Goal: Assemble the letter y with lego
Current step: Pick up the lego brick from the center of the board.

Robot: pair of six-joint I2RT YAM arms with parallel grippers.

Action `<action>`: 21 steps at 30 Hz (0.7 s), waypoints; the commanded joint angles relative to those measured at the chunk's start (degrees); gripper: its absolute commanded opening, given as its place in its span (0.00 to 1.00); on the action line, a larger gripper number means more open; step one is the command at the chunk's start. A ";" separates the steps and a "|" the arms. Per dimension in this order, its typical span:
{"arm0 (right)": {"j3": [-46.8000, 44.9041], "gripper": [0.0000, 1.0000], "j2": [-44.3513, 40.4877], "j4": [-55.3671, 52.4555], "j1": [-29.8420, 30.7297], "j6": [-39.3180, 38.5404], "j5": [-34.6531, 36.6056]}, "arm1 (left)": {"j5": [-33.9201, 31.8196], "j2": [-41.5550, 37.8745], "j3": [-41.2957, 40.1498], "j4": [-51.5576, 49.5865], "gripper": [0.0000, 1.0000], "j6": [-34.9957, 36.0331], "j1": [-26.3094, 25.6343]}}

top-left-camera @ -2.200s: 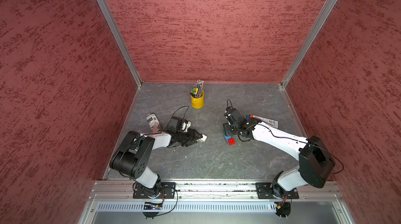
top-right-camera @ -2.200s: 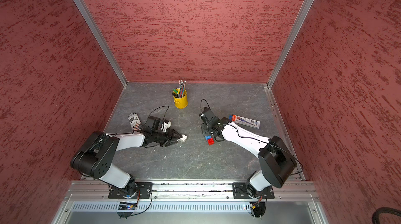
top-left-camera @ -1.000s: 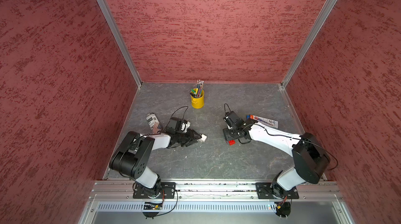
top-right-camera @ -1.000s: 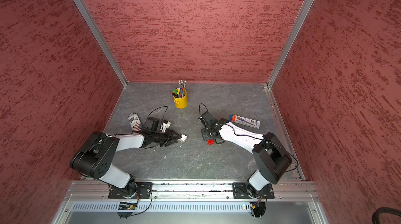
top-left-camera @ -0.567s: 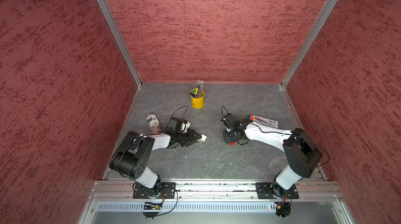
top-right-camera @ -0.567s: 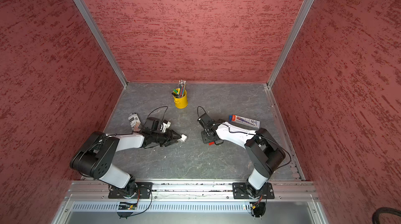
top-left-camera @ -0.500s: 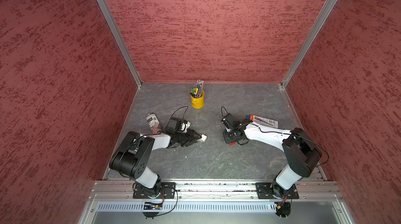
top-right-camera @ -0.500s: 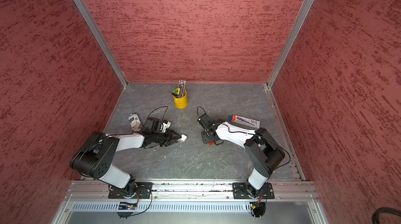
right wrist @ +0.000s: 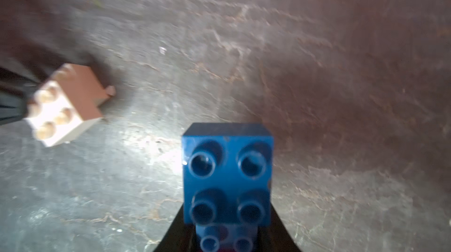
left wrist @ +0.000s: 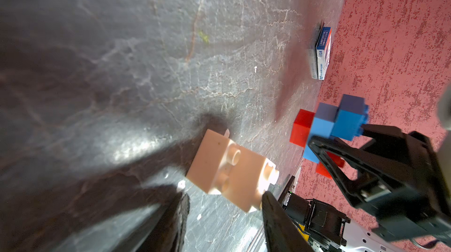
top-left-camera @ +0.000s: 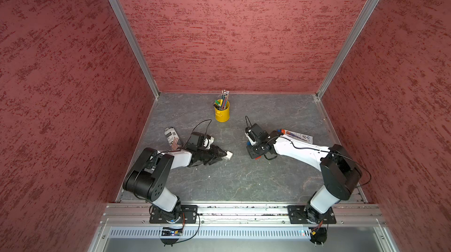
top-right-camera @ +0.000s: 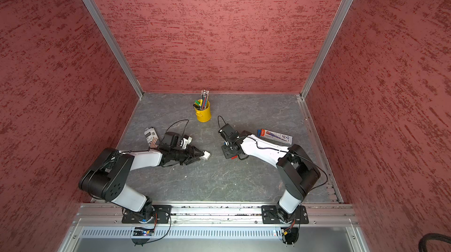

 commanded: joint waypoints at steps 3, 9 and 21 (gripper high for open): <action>4.65 0.28 -0.42 0.71 2.58 -6.68 -3.13 | -6.25 2.55 -2.13 -5.65 0.50 1.39 0.20; 9.26 0.28 2.66 0.43 4.10 -11.28 -6.91 | -6.16 2.89 -1.95 -5.74 0.50 1.53 0.15; 16.31 0.27 8.97 -4.21 5.75 -17.89 -8.61 | -6.18 3.26 -1.70 -5.82 0.50 1.66 0.17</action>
